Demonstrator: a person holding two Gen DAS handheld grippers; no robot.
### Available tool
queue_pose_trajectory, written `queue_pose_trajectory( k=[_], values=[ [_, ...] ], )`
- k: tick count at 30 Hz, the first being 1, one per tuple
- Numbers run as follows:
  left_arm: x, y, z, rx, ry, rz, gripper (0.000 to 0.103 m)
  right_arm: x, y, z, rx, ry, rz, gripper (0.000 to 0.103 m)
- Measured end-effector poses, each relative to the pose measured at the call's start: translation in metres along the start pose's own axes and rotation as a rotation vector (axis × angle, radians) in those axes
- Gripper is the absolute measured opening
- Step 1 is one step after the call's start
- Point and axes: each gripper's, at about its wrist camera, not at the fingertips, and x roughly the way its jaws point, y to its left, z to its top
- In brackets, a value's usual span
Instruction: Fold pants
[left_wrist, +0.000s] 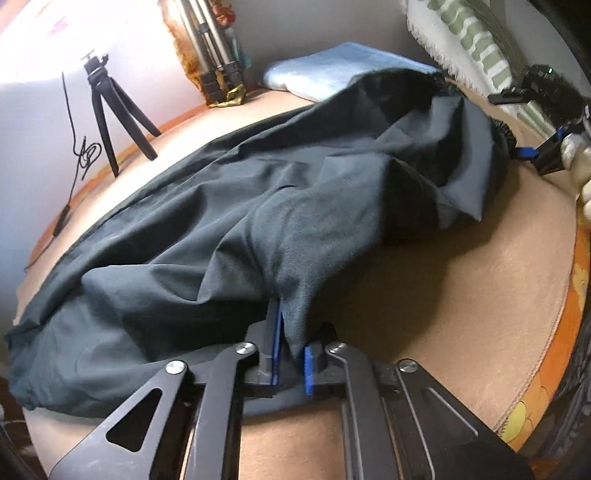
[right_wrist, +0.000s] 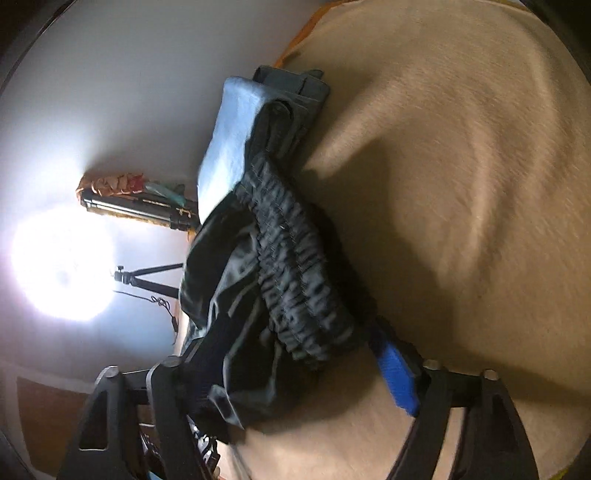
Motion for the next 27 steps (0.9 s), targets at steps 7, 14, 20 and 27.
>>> queue_pose_trajectory(
  k=[7, 14, 20, 27],
  values=[
    [-0.029, 0.010, -0.010, 0.031, -0.054, -0.014, 0.004, -0.002, 0.017, 0.003, -0.103, -0.090, -0.133, 0.059],
    [-0.061, 0.008, -0.023, 0.038, -0.097, -0.032, 0.004, -0.001, 0.023, 0.010, -0.160, -0.124, -0.150, 0.021],
    [-0.061, -0.015, -0.046, 0.145, -0.052, -0.039, 0.003, -0.051, 0.041, -0.007, -0.241, -0.164, -0.087, 0.018],
    [-0.053, -0.031, -0.068, 0.226, 0.003, -0.043, 0.002, -0.054, 0.030, -0.026, -0.356, -0.155, -0.289, 0.017]
  ],
)
